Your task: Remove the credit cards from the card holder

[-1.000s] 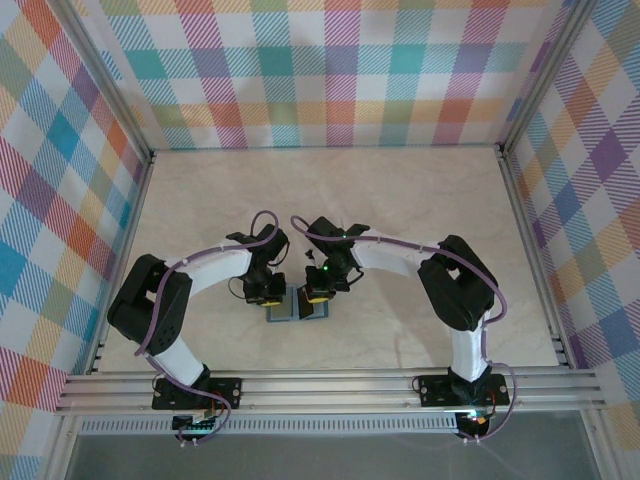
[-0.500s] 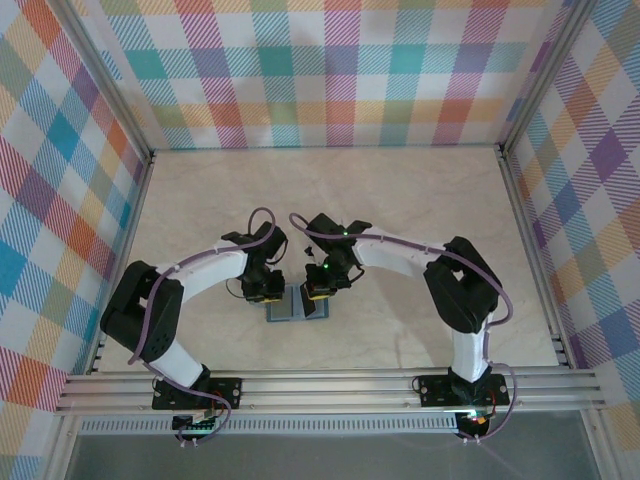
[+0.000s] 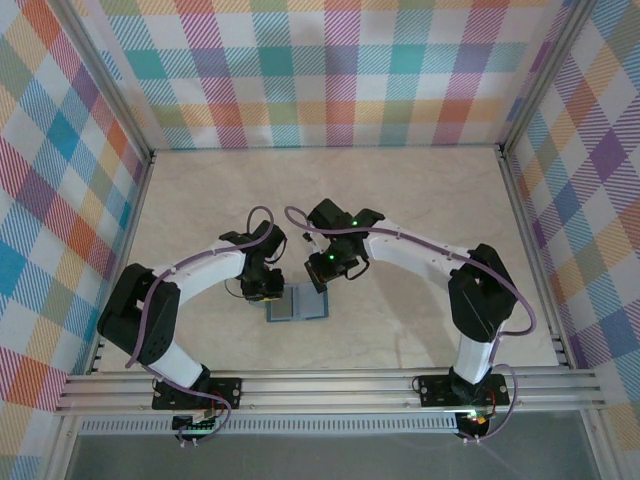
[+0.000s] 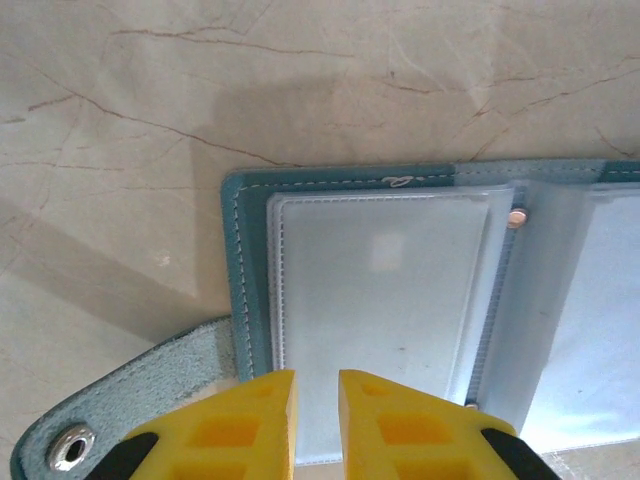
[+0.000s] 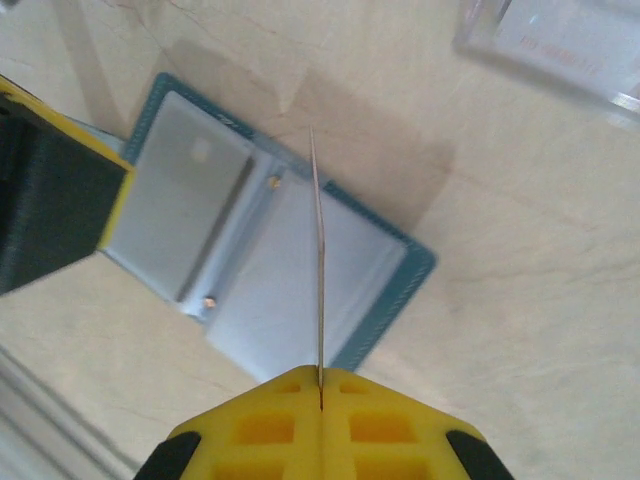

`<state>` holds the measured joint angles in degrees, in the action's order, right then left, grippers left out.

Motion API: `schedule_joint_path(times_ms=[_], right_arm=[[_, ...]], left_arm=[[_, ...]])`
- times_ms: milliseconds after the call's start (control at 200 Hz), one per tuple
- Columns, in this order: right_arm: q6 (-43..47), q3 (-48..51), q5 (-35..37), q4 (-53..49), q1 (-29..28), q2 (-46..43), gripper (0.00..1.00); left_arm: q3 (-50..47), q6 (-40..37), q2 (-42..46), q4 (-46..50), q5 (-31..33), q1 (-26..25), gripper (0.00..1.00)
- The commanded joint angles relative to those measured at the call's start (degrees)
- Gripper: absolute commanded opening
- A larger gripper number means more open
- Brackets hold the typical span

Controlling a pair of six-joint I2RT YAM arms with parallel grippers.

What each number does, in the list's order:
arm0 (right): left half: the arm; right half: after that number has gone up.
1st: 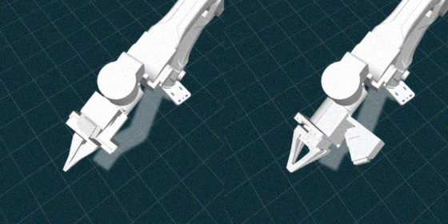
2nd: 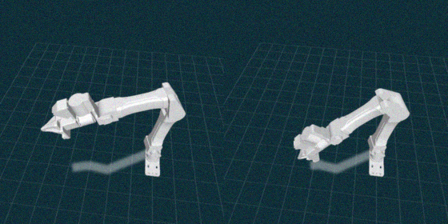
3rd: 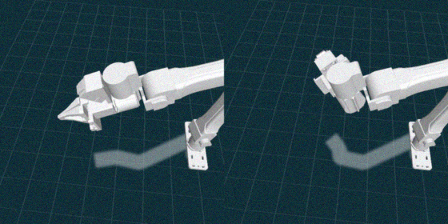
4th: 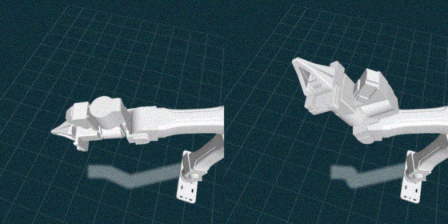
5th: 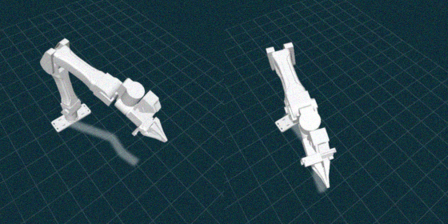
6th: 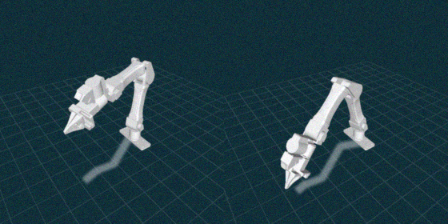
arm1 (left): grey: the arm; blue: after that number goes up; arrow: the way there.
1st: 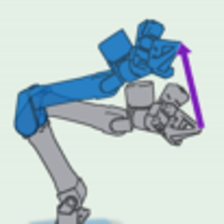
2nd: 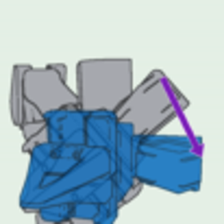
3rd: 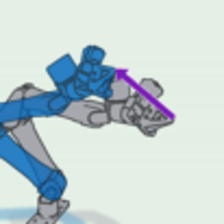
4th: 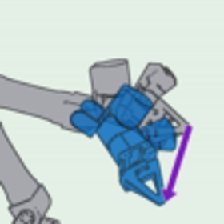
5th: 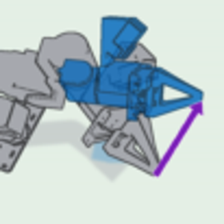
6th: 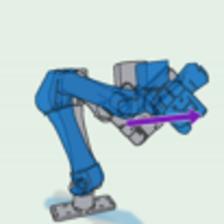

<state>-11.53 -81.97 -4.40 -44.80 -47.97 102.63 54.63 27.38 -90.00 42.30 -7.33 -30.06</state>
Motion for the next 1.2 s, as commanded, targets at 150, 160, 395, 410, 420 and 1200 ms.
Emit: schedule_joint_path(times_ms=[150,160,395,410,420,1200], right_arm=[[30.2,-3.3,10.5,-3.2,1.9,-0.4,0.0],[31.0,-3.5,10.8,-3.4,2.2,-0.3,0.0],[49.2,-9.4,14.3,-6.7,4.9,1.4,0.0],[50.2,-9.6,14.2,-6.8,5.0,1.4,0.0],[50.9,-9.8,14.2,-6.8,5.1,1.4,0.0],[76.6,-36.8,11.9,-16.3,10.5,20.7,0.0]], left_arm=[[0.1,-0.7,1.6,0.4,-1.3,0.6,0.19],[0.1,-0.7,1.6,0.4,-1.2,0.6,0.19],[-0.4,-0.7,2.1,0.6,-0.7,0.6,0.19],[-0.5,-0.7,2.1,0.6,-0.7,0.6,0.19],[-0.6,-0.7,2.0,0.6,-0.6,0.6,0.19],[-1.5,-0.2,1.9,0.8,0.5,0.8,0.2]])
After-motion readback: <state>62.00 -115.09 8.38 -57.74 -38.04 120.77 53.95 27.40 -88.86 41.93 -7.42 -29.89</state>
